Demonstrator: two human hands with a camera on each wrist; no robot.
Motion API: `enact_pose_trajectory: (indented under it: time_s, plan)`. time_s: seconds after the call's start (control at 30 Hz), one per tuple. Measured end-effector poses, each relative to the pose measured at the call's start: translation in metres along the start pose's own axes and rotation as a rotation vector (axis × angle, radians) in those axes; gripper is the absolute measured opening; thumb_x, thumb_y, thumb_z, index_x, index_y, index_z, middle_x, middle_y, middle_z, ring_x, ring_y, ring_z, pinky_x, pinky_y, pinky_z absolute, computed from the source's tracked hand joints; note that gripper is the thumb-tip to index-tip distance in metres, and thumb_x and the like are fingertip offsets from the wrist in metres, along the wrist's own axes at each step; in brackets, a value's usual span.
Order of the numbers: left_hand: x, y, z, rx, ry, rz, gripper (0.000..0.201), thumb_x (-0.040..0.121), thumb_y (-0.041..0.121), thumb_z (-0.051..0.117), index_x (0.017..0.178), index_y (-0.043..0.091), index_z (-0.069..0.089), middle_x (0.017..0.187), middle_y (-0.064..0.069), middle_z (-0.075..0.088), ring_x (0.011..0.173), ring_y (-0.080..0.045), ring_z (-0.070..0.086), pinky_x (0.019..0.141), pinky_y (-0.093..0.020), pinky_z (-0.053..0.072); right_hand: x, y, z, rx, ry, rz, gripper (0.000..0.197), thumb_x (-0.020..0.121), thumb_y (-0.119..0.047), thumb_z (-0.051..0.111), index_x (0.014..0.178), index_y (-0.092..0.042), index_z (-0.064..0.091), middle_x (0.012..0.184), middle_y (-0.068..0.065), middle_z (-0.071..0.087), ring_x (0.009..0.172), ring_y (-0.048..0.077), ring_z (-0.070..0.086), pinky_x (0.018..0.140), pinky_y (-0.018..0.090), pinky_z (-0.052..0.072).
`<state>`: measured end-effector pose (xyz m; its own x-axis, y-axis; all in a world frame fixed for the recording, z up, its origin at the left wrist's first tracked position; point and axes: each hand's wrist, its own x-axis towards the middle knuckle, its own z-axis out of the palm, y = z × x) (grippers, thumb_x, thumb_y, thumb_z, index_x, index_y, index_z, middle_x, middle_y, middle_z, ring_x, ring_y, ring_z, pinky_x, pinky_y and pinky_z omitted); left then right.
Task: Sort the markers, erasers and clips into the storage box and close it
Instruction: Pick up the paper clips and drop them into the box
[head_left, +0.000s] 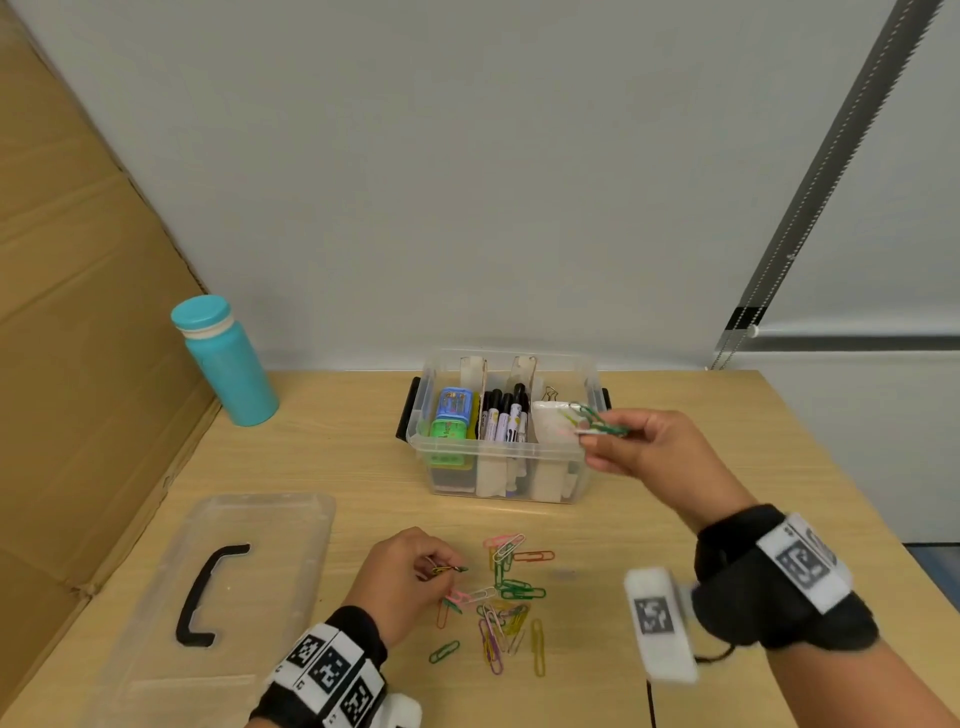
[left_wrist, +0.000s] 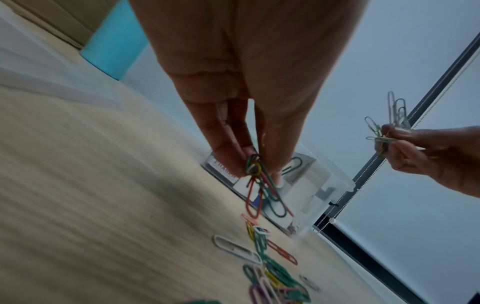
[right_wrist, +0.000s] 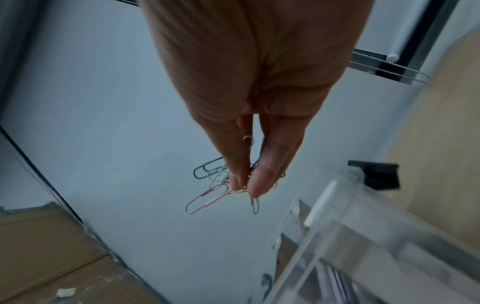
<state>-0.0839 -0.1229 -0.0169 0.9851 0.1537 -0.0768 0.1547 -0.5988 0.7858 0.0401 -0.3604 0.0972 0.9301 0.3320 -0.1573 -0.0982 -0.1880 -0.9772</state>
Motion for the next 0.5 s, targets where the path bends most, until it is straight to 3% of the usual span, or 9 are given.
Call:
enact_pose_trajectory:
  time_s: [0.1, 0.2, 0.3, 0.37, 0.5]
  plan:
    - [0.0, -0.001, -0.001, -0.016, 0.007, 0.001, 0.027, 0.077, 0.011, 0.074, 0.072, 0.037, 0.066, 0.085, 0.009, 0.063, 0.079, 0.01, 0.056, 0.068, -0.004, 0.043, 0.025, -0.01, -0.001, -0.124, 0.06, -0.033, 0.018, 0.083, -0.002, 0.068, 0.092, -0.018, 0.07, 0.095, 0.006, 0.07, 0.073, 0.01, 0.068, 0.063, 0.013, 0.055]
    - [0.001, -0.001, -0.003, -0.009, 0.014, -0.001, 0.026, 0.076, 0.013, 0.075, 0.071, 0.037, 0.066, 0.084, 0.01, 0.062, 0.077, 0.008, 0.056, 0.067, -0.005, 0.043, 0.055, -0.004, 0.006, -0.607, 0.119, -0.099, 0.016, 0.086, -0.008, 0.066, 0.1, -0.013, 0.072, 0.09, 0.004, 0.068, 0.069, 0.01, 0.062, 0.056, 0.011, 0.049]
    - [0.0, -0.001, -0.004, -0.002, 0.013, -0.01, 0.023, 0.077, 0.013, 0.074, 0.074, 0.035, 0.068, 0.085, 0.01, 0.063, 0.074, 0.0, 0.058, 0.068, -0.005, 0.043, 0.079, 0.003, 0.021, -0.999, 0.053, -0.098, 0.017, 0.088, -0.012, 0.064, 0.103, -0.01, 0.071, 0.096, 0.002, 0.066, 0.081, 0.014, 0.059, 0.075, 0.02, 0.047]
    - [-0.001, -0.001, -0.005, -0.007, 0.015, -0.011, 0.019, 0.077, 0.013, 0.074, 0.076, 0.032, 0.069, 0.086, 0.01, 0.063, 0.075, 0.003, 0.057, 0.068, -0.005, 0.043, 0.092, 0.004, 0.033, -1.196, -0.049, -0.02, 0.022, 0.09, -0.009, 0.06, 0.11, -0.007, 0.068, 0.107, 0.006, 0.068, 0.093, 0.019, 0.062, 0.086, 0.024, 0.049]
    - [-0.006, 0.0, -0.005, -0.028, 0.014, -0.006, 0.019, 0.078, 0.014, 0.074, 0.076, 0.032, 0.069, 0.087, 0.008, 0.063, 0.08, 0.012, 0.054, 0.068, -0.004, 0.043, 0.098, -0.009, 0.043, -1.326, -0.239, 0.075, 0.035, 0.093, -0.006, 0.052, 0.128, -0.008, 0.058, 0.132, 0.011, 0.057, 0.12, 0.024, 0.055, 0.107, 0.034, 0.041]
